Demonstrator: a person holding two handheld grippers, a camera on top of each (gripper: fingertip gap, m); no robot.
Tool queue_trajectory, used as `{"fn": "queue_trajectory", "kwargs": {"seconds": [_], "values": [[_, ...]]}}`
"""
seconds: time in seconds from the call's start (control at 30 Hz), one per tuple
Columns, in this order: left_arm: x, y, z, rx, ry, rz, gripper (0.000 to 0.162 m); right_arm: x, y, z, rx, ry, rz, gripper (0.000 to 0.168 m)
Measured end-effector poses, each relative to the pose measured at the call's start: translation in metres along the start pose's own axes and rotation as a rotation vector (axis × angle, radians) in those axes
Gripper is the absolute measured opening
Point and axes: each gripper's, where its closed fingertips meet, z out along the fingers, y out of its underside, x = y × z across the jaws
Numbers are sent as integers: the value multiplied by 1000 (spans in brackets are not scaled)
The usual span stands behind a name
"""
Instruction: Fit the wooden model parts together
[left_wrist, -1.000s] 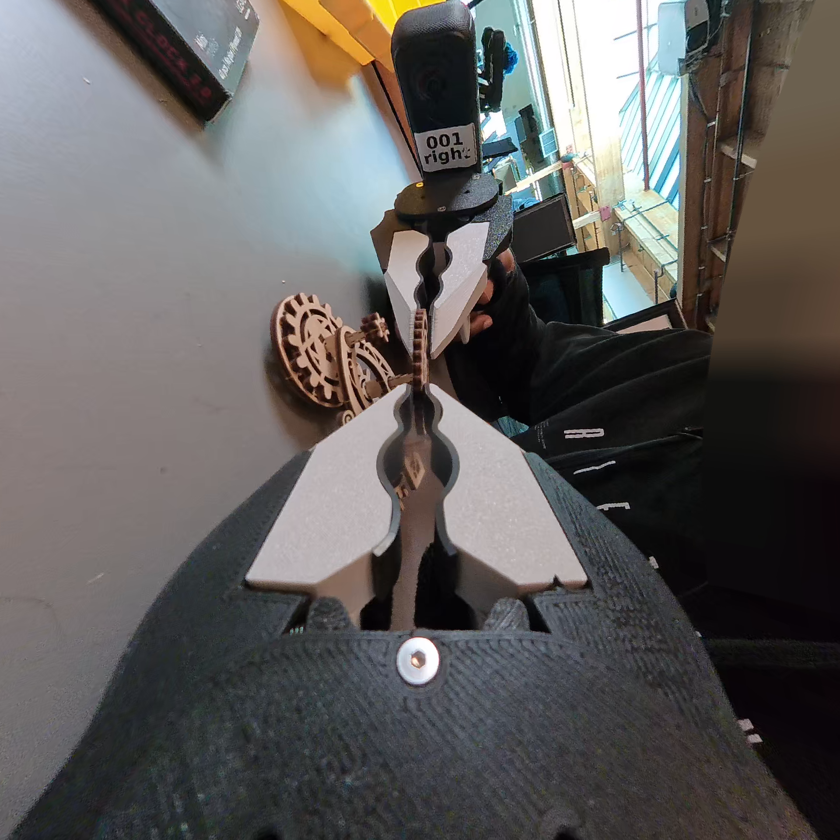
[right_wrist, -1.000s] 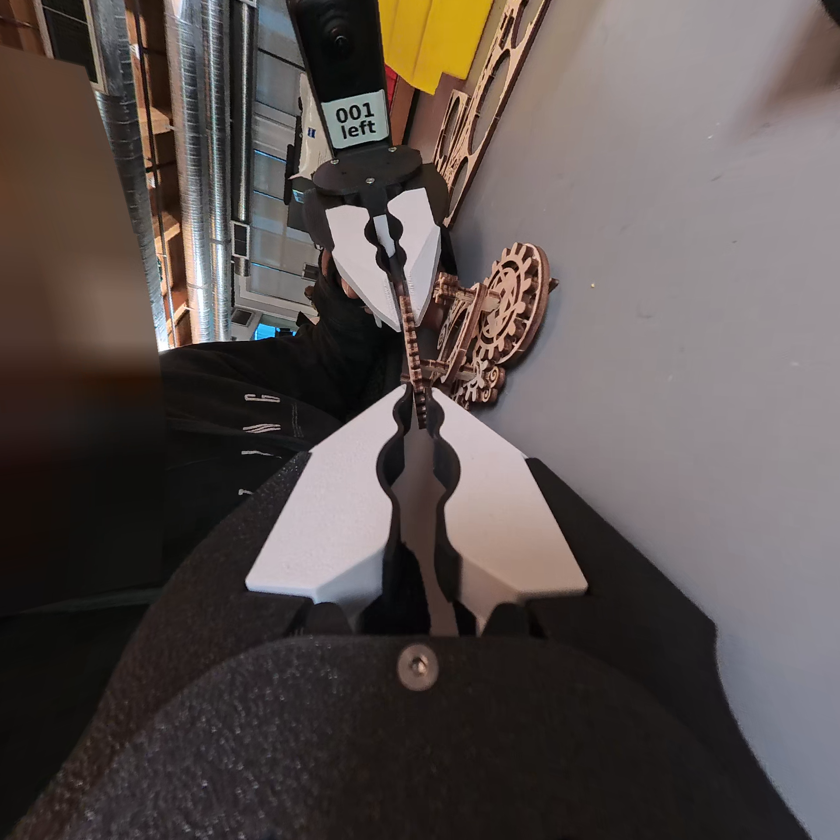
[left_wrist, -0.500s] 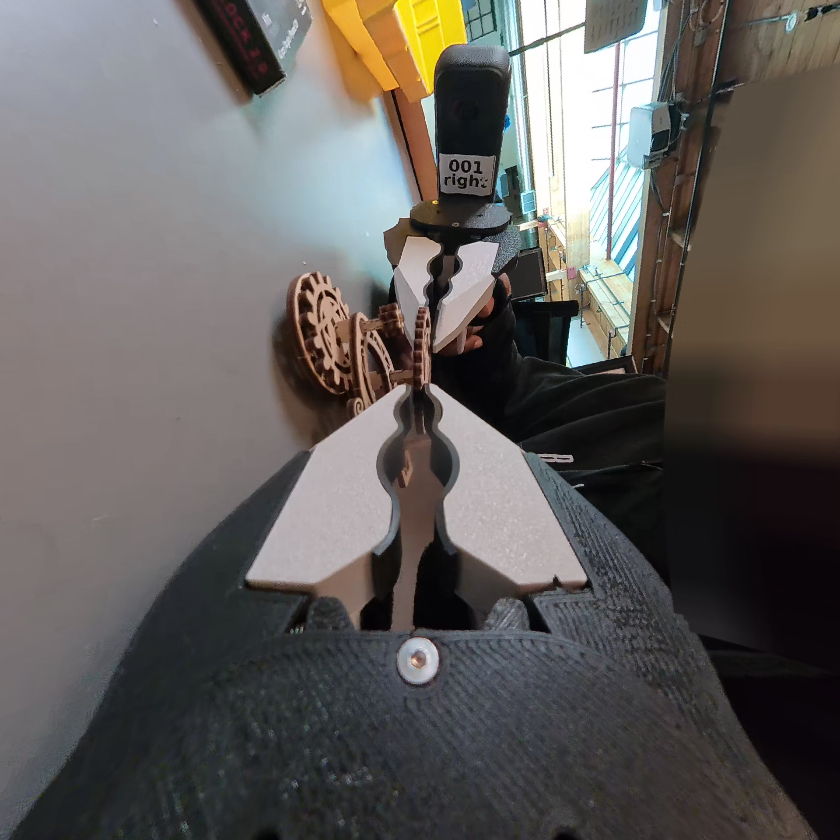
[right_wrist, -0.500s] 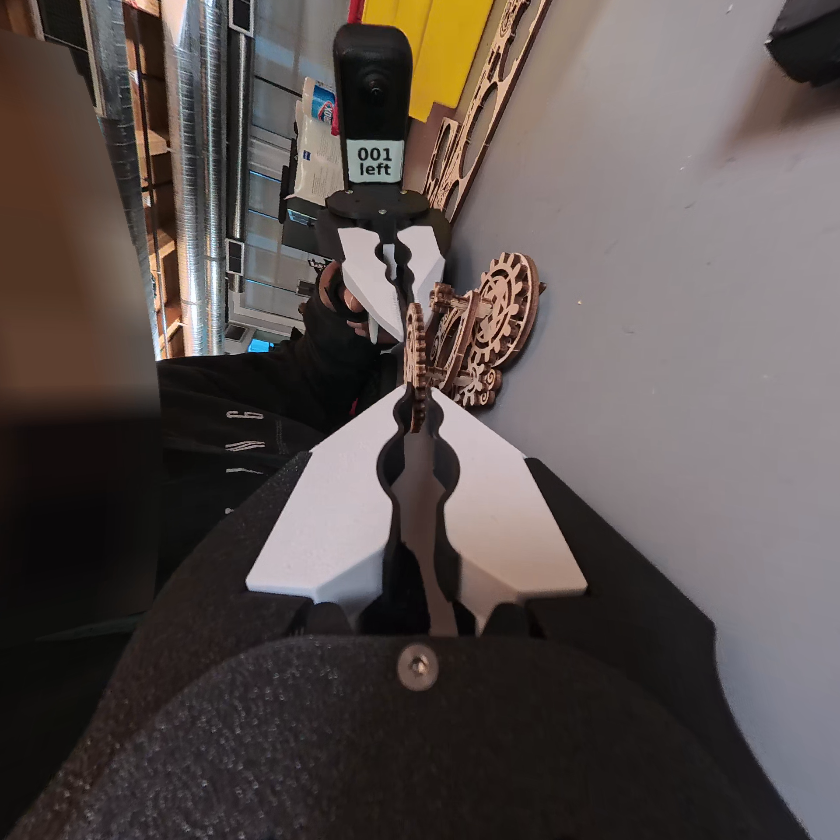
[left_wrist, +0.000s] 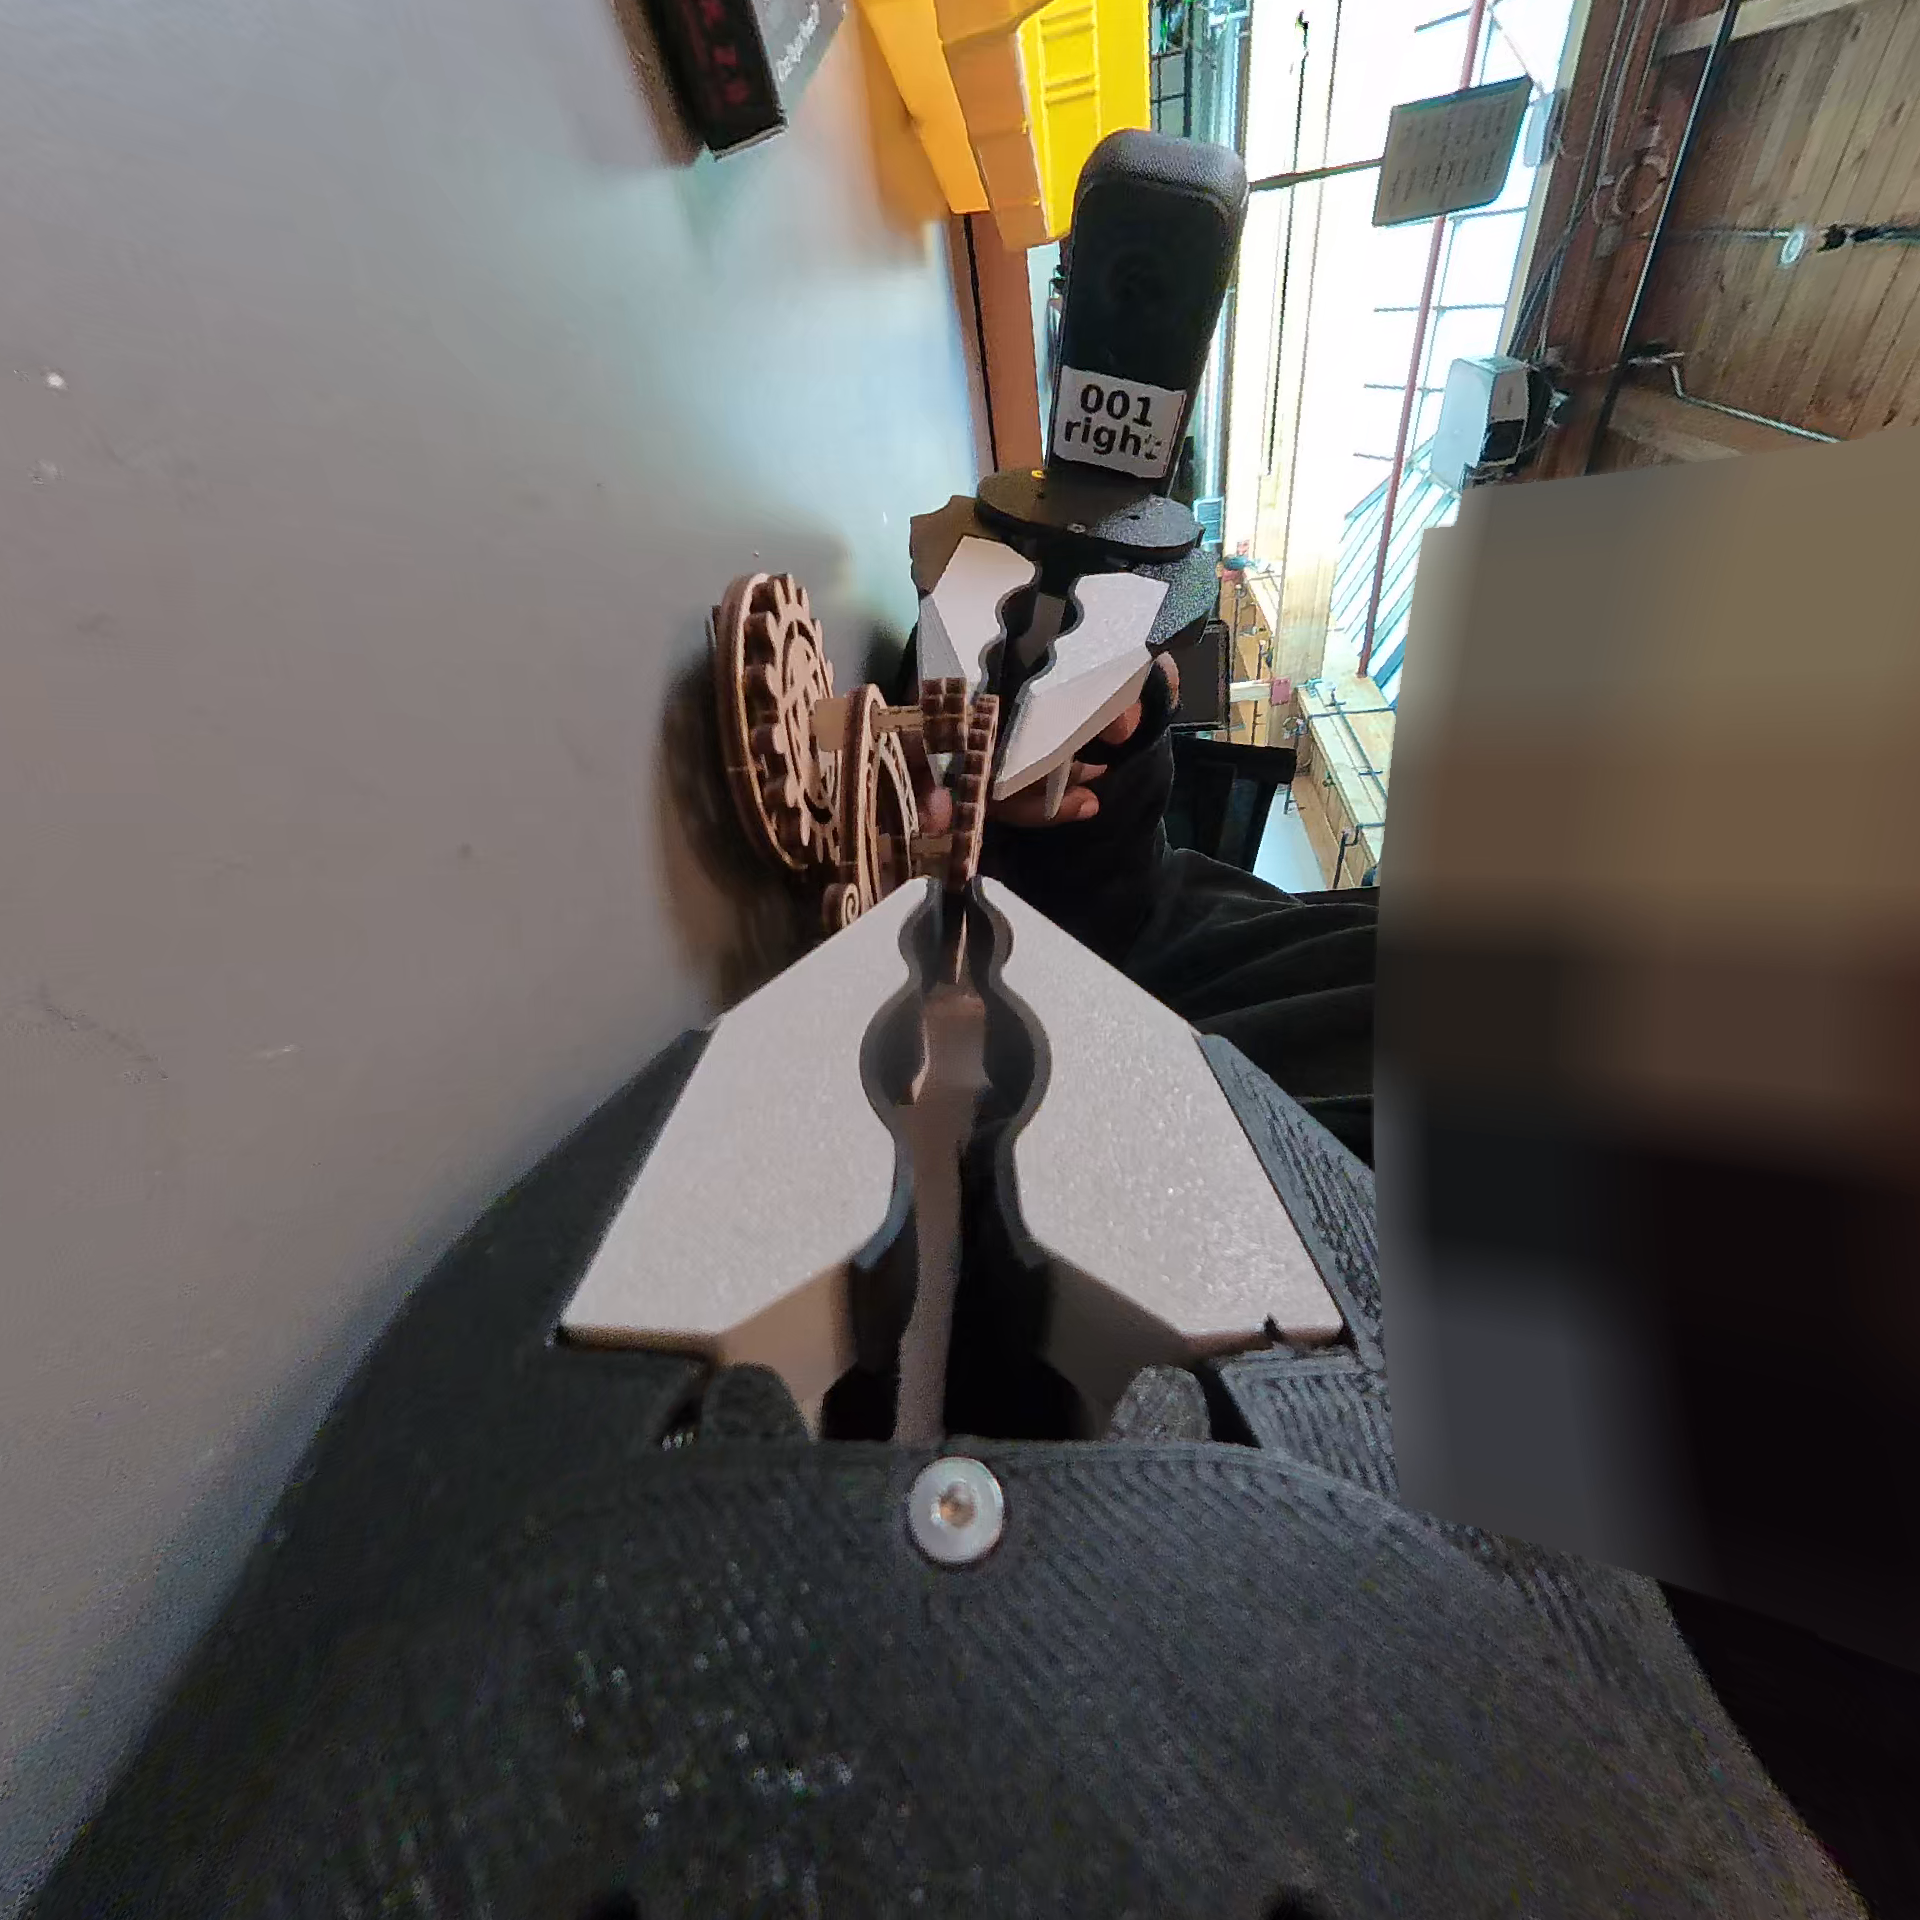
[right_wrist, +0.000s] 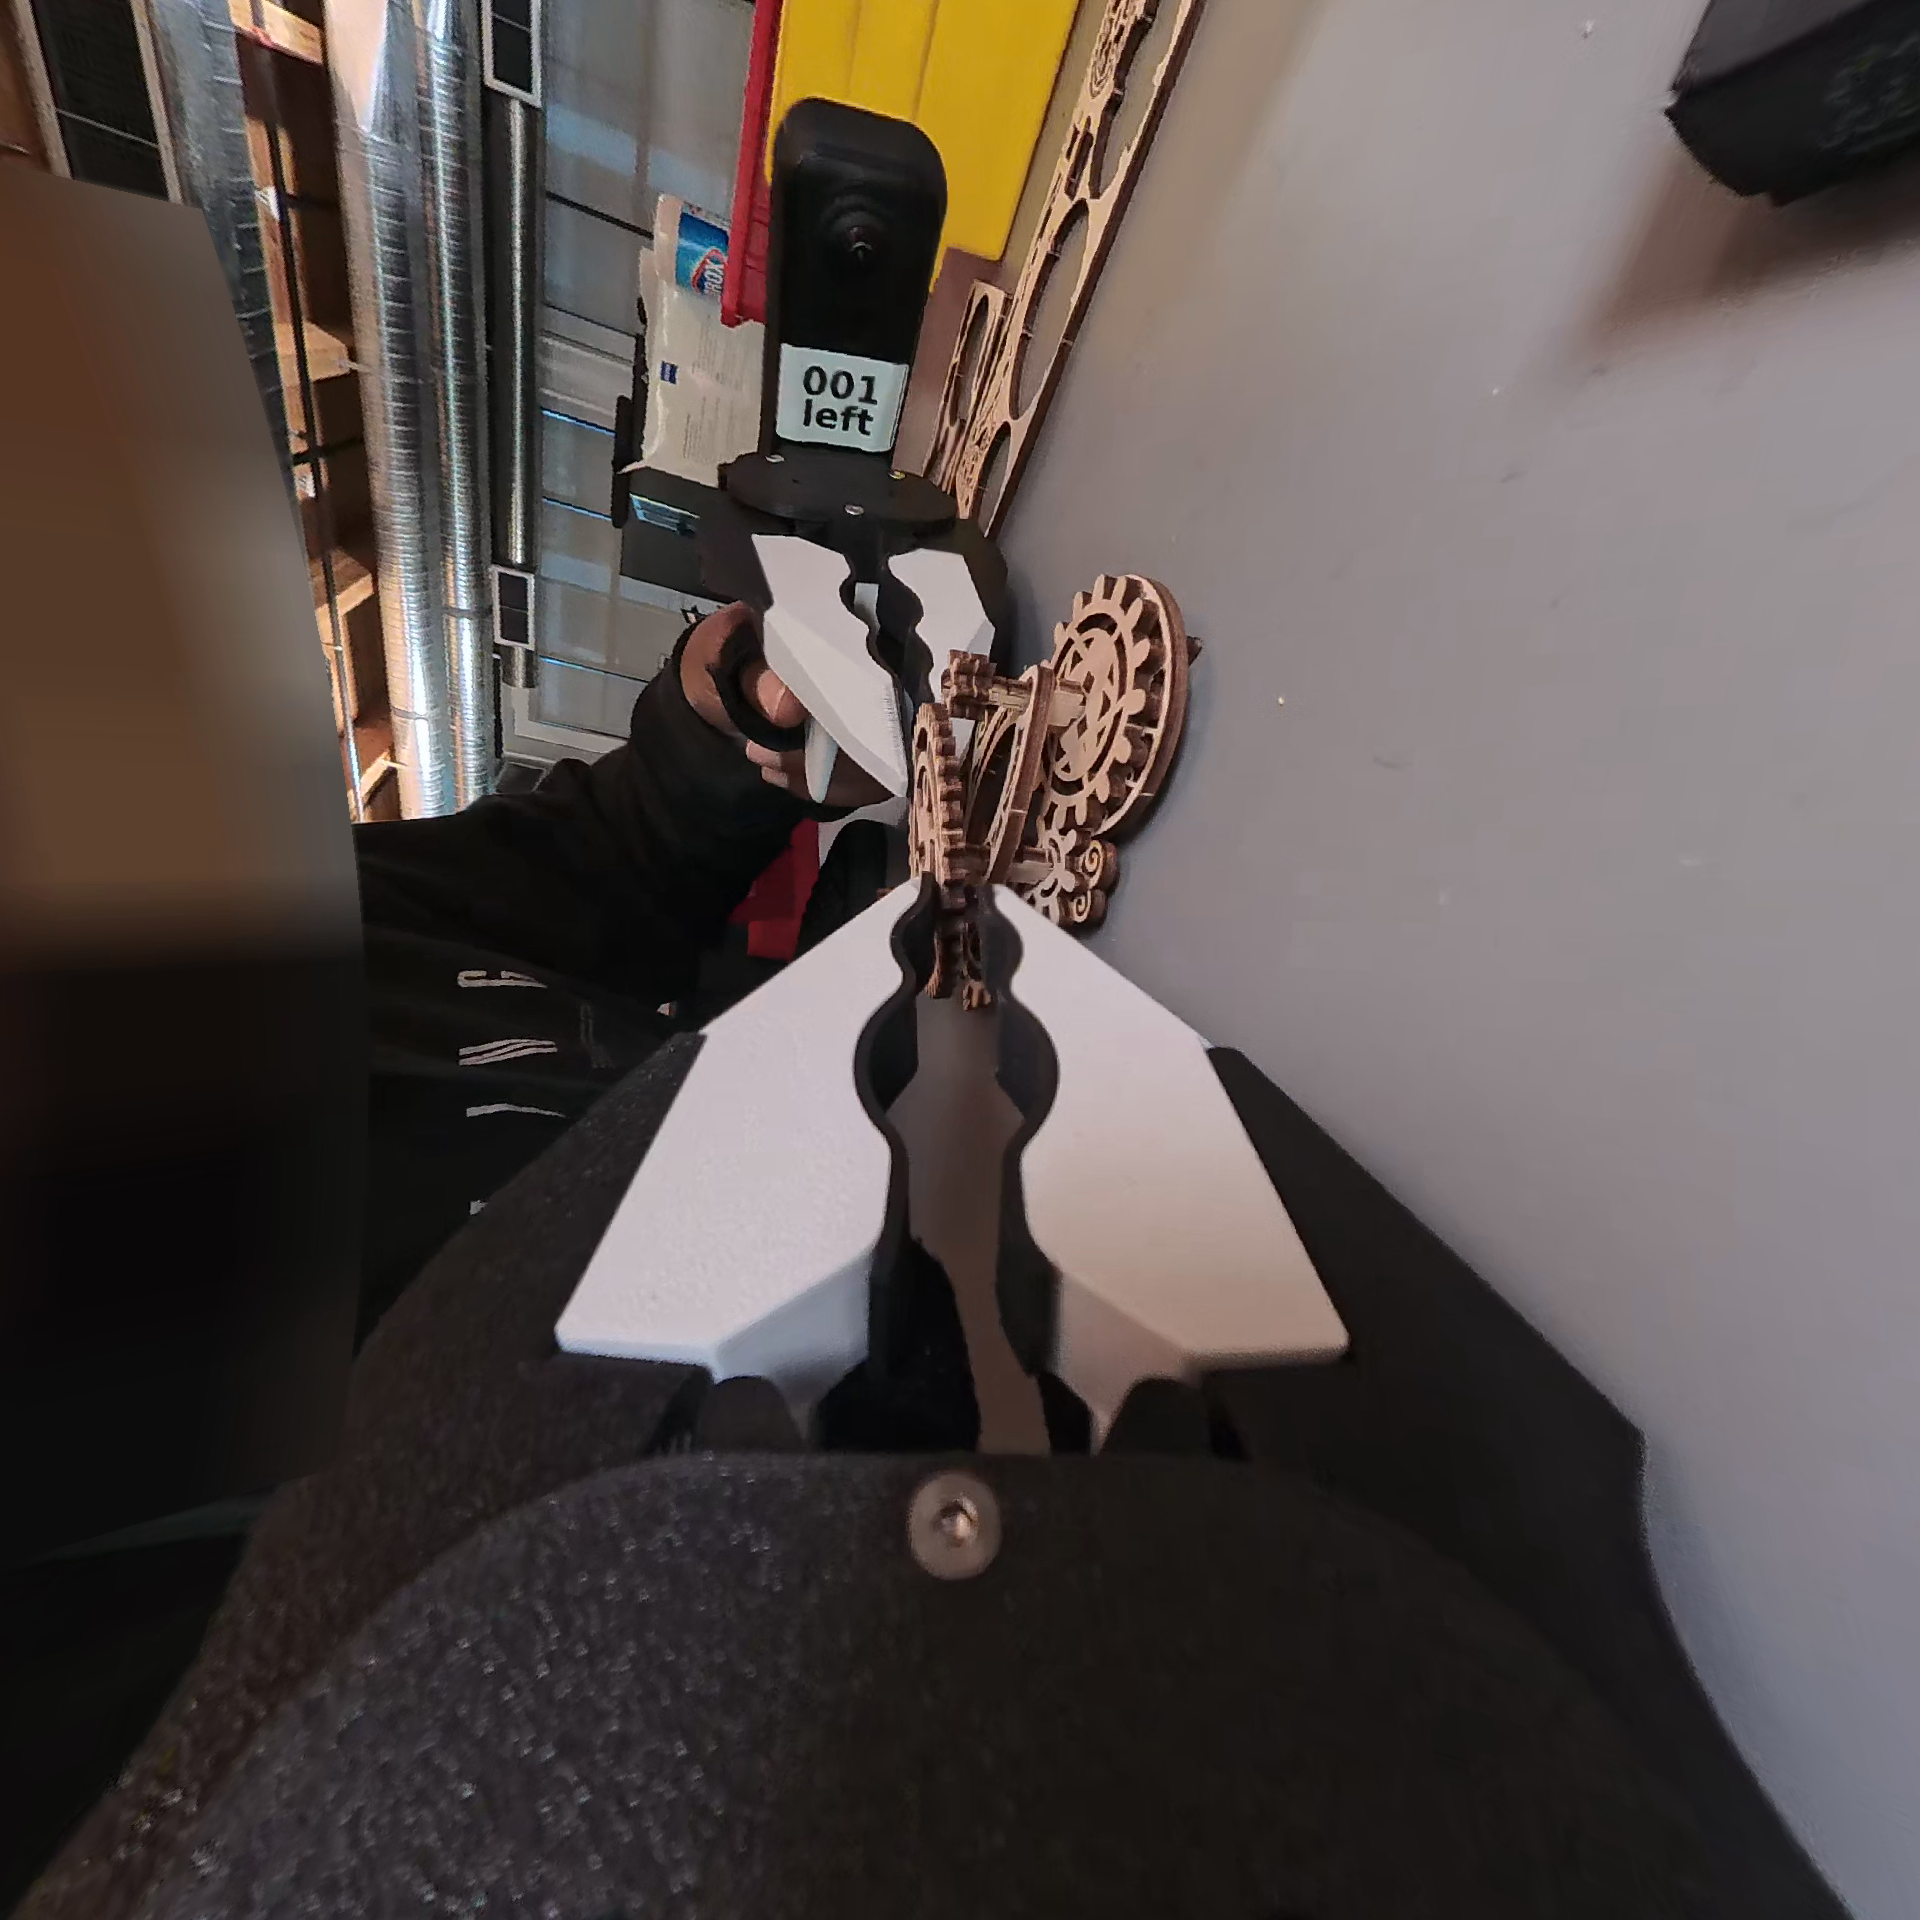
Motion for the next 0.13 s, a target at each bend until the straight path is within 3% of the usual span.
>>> {"fn": "queue_trajectory", "kwargs": {"seconds": [0.13], "values": [[-1, -1, -2, 17, 27, -82, 2, 0, -3, 2, 12, -26, 41, 6]]}}
